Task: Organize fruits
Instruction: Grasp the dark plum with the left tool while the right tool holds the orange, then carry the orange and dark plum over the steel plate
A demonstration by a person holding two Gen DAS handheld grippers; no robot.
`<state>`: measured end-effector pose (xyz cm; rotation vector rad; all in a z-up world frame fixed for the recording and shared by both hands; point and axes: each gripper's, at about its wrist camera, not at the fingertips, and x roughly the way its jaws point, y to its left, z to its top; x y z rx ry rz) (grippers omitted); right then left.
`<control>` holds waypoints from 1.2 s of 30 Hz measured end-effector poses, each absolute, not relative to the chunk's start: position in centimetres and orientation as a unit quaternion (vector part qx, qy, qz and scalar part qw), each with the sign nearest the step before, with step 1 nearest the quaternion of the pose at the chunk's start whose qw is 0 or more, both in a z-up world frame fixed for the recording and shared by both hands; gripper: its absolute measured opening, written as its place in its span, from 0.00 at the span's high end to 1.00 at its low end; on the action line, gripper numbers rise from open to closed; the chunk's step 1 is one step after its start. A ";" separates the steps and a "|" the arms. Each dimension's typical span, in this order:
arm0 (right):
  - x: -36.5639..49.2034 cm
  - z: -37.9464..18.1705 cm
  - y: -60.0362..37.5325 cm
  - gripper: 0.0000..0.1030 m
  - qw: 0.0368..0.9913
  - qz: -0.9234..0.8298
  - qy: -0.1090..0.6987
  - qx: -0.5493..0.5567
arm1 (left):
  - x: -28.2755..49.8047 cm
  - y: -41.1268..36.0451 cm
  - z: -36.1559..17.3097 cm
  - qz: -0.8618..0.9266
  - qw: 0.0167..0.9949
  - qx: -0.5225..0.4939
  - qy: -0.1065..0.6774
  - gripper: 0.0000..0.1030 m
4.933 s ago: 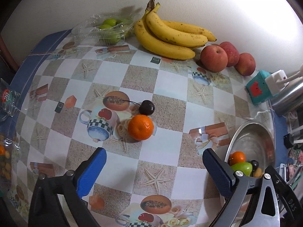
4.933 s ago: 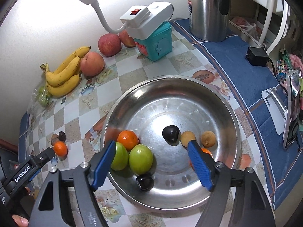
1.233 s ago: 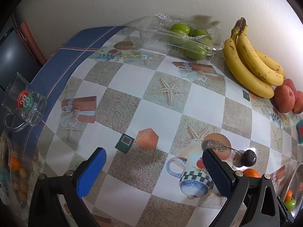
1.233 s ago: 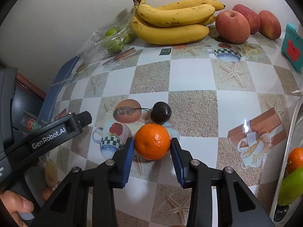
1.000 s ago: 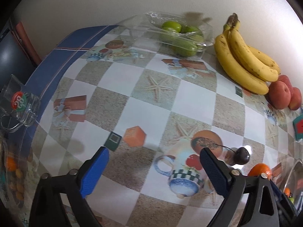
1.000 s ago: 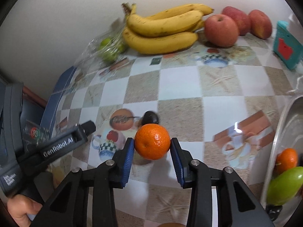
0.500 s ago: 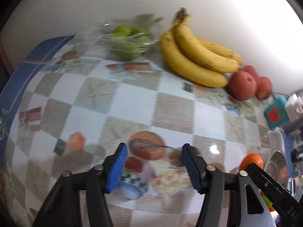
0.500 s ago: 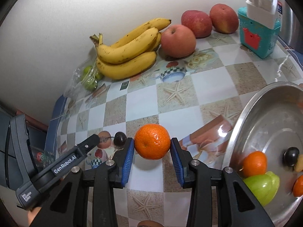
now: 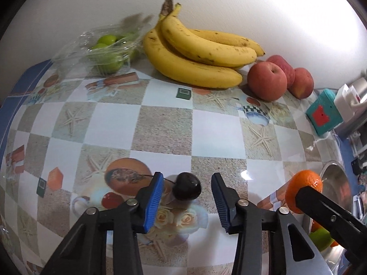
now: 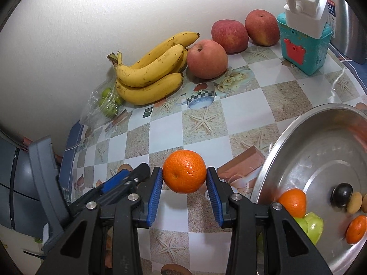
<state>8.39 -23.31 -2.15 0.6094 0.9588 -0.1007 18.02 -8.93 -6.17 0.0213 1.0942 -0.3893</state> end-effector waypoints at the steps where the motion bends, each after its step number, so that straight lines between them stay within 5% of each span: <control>1: 8.4 -2.2 -23.4 0.61 0.841 -0.047 0.454 0.289 | 18.0 -9.1 -6.2 -0.183 0.837 0.013 0.516 0.56; 14: 8.3 -2.2 -23.6 0.61 0.841 -0.042 0.455 0.292 | 18.1 -9.8 -7.0 -0.172 0.838 0.037 0.517 0.73; 36: 7.2 -1.0 -23.1 0.61 0.844 -0.043 0.454 0.283 | 16.2 -8.6 -2.3 -0.184 0.847 0.014 0.499 0.74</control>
